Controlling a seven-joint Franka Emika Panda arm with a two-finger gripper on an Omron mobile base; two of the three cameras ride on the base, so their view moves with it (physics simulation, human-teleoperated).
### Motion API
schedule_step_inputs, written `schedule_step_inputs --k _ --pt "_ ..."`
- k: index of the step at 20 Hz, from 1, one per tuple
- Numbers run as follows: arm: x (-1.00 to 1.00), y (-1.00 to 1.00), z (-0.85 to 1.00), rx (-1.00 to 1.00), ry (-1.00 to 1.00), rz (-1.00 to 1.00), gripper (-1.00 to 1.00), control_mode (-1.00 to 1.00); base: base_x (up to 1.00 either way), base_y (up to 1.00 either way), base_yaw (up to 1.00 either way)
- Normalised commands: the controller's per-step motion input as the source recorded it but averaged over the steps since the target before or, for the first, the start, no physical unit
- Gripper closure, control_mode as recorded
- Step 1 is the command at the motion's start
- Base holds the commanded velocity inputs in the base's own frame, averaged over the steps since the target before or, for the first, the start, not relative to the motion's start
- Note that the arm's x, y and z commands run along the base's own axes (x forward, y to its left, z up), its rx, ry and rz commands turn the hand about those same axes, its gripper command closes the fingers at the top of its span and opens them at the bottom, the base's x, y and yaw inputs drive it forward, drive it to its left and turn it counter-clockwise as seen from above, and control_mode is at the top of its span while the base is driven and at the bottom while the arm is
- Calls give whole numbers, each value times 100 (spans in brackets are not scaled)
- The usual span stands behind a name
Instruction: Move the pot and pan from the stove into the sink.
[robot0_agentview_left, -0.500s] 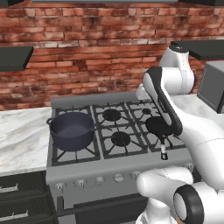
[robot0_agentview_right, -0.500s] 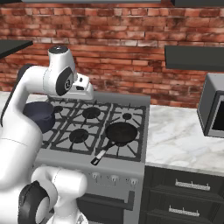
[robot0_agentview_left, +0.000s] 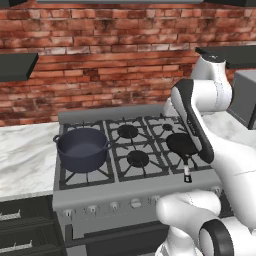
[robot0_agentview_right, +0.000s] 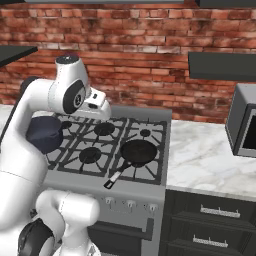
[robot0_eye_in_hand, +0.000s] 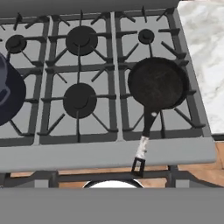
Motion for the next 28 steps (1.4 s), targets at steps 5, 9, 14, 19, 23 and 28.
schedule_step_inputs --k 5,9,14,19,23,28 --pt "-39 -31 -18 0 0 -22 -100 -100 0 0 0" --pt "-15 -35 -27 0 1 -32 -100 -100 0 0 0" --pt "-3 -8 -15 0 0 -15 -100 -100 0 0 0" --pt "0 -1 -7 0 0 0 -100 -100 0 0 0" --pt "0 -14 -38 0 0 3 -100 -100 0 0 0" --pt "0 -18 -49 0 0 3 -100 -100 0 0 0"
